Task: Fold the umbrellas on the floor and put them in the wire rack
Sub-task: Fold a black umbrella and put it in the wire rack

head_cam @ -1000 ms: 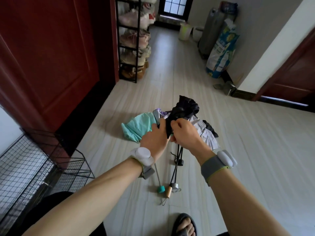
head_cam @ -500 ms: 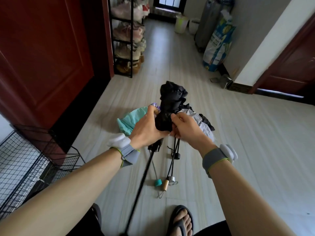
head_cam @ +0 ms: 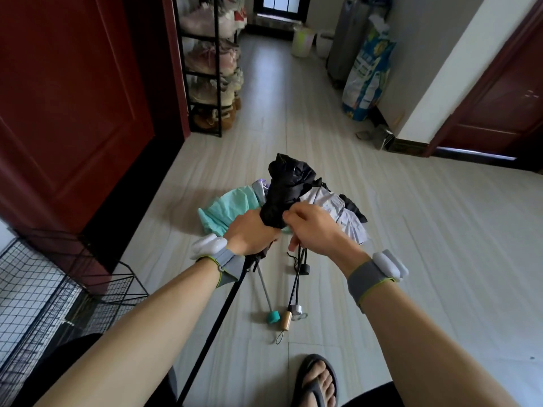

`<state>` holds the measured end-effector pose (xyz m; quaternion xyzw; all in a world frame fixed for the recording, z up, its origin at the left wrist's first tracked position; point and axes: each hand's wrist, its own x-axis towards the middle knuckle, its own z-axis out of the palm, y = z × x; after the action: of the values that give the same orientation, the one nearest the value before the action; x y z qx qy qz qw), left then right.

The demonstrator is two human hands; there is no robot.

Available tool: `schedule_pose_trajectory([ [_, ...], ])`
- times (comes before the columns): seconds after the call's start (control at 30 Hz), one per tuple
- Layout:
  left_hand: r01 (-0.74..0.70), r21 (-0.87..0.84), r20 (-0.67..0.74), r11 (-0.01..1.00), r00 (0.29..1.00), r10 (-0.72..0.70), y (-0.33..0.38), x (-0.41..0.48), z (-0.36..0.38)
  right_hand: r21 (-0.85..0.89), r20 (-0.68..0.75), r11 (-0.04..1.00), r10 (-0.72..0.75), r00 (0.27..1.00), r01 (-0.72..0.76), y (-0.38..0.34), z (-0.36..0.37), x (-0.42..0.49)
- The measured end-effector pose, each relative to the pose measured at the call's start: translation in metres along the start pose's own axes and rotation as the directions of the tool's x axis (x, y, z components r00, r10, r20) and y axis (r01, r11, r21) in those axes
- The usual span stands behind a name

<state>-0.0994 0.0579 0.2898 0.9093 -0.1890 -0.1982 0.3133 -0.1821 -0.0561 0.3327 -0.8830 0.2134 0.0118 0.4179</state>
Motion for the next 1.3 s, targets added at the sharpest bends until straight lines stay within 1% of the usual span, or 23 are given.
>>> schedule_pose_trajectory([
  [0.07, 0.139, 0.056, -0.094, 0.989, 0.987, -0.133, 0.01, 0.003, 0.0, -0.015, -0.022, 1.0, -0.025, 0.999, 0.025, -0.005, 0.002, 0.0],
  [0.1, 0.203, 0.106, -0.113, 0.973, 0.975, -0.191, 0.013, 0.002, -0.002, -0.022, -0.035, 0.999, -0.031, 0.999, 0.03, -0.007, 0.003, -0.001],
  [0.13, 0.222, 0.149, -0.13, 0.964, 0.97, -0.204, 0.015, 0.003, -0.002, -0.026, -0.048, 0.999, -0.033, 0.998, 0.032, -0.009, 0.003, -0.002],
  [0.17, 0.176, 0.176, -0.166, 0.968, 0.975, -0.147, 0.015, 0.006, -0.001, -0.027, -0.062, 0.999, -0.034, 0.998, 0.032, -0.01, 0.002, -0.001],
  [0.2, 0.086, 0.188, -0.214, 0.978, 0.976, -0.044, 0.012, 0.007, 0.002, -0.014, -0.078, 1.0, -0.028, 0.997, 0.027, -0.01, 0.002, -0.002],
  [0.23, -0.001, 0.183, -0.268, 0.983, 0.962, 0.051, 0.009, 0.005, 0.003, 0.005, -0.088, 1.0, -0.024, 0.996, 0.025, -0.01, 0.002, -0.002],
  [0.27, -0.059, 0.183, -0.316, 0.981, 0.942, 0.115, 0.006, 0.003, 0.005, 0.021, -0.098, 0.999, -0.023, 0.995, 0.025, -0.01, 0.004, -0.002],
  [0.33, -0.111, 0.201, -0.382, 0.973, 0.906, 0.182, 0.002, 0.001, 0.004, 0.042, -0.123, 0.999, -0.026, 0.992, 0.032, -0.012, 0.006, -0.001],
  [0.4, -0.123, 0.22, -0.401, 0.968, 0.893, 0.205, 0.005, -0.002, 0.001, 0.03, -0.146, 0.999, -0.035, 0.989, 0.039, -0.013, 0.008, 0.001],
  [0.5, -0.121, 0.235, -0.395, 0.964, 0.895, 0.208, 0.005, -0.003, -0.003, -0.064, -0.175, 0.996, -0.075, 0.982, 0.064, -0.013, 0.011, 0.003],
  [0.6, -0.126, 0.271, -0.386, 0.954, 0.894, 0.228, 0.003, -0.005, -0.003, -0.11, -0.218, 0.99, -0.111, 0.97, 0.089, -0.011, 0.015, 0.004],
  [0.7, -0.106, 0.263, -0.38, 0.959, 0.902, 0.205, 0.006, -0.005, -0.005, -0.151, -0.262, 0.979, -0.175, 0.949, 0.139, -0.007, 0.016, 0.007],
  [0.77, -0.097, 0.201, -0.354, 0.975, 0.921, 0.164, 0.008, -0.005, -0.007, -0.21, -0.287, 0.961, -0.238, 0.928, 0.182, -0.004, 0.015, 0.008],
  [0.8, -0.092, 0.147, -0.325, 0.985, 0.936, 0.136, 0.009, -0.005, -0.009, -0.213, -0.302, 0.956, -0.26, 0.917, 0.201, -0.003, 0.013, 0.009],
  [0.9, -0.079, -0.01, -0.224, 0.997, 0.972, 0.075, 0.009, -0.002, -0.015, -0.149, -0.355, 0.954, -0.297, 0.886, 0.26, 0.001, 0.009, 0.009],
  [0.97, -0.103, -0.11, -0.164, 0.989, 0.983, 0.084, 0.008, 0.001, -0.018, -0.125, -0.367, 0.952, -0.308, 0.878, 0.281, 0.002, 0.009, 0.008],
  [1.03, -0.12, -0.177, -0.096, 0.977, 0.99, 0.104, 0.006, 0.003, -0.021, -0.113, -0.355, 0.961, -0.275, 0.894, 0.251, 0.003, 0.006, 0.007],
  [1.07, -0.128, -0.214, -0.05, 0.969, 0.992, 0.12, 0.005, 0.004, -0.023, -0.056, -0.331, 0.974, -0.226, 0.916, 0.22, 0.004, 0.005, 0.007],
  [1.1, -0.136, -0.259, 0.0, 0.956, 0.99, 0.14, 0.003, 0.005, -0.023, 0.035, -0.3, 0.982, -0.168, 0.939, 0.187, 0.006, 0.005, 0.008],
  [1.17, -0.159, -0.352, 0.091, 0.922, 0.975, 0.202, 0.0, 0.006, -0.026, 0.185, -0.254, 0.973, -0.085, 0.964, 0.134, 0.009, 0.001, 0.008],
  [1.23, -0.155, -0.492, 0.152, 0.857, 0.954, 0.26, -0.001, 0.005, -0.03, 0.257, -0.236, 0.956, -0.077, 0.969, 0.139, 0.01, -0.002, 0.008],
  [1.3, -0.109, -0.637, 0.19, 0.763, 0.937, 0.292, 0.002, 0.001, -0.033, 0.346, -0.217, 0.928, -0.061, 0.974, 0.136, 0.006, -0.004, 0.005],
])
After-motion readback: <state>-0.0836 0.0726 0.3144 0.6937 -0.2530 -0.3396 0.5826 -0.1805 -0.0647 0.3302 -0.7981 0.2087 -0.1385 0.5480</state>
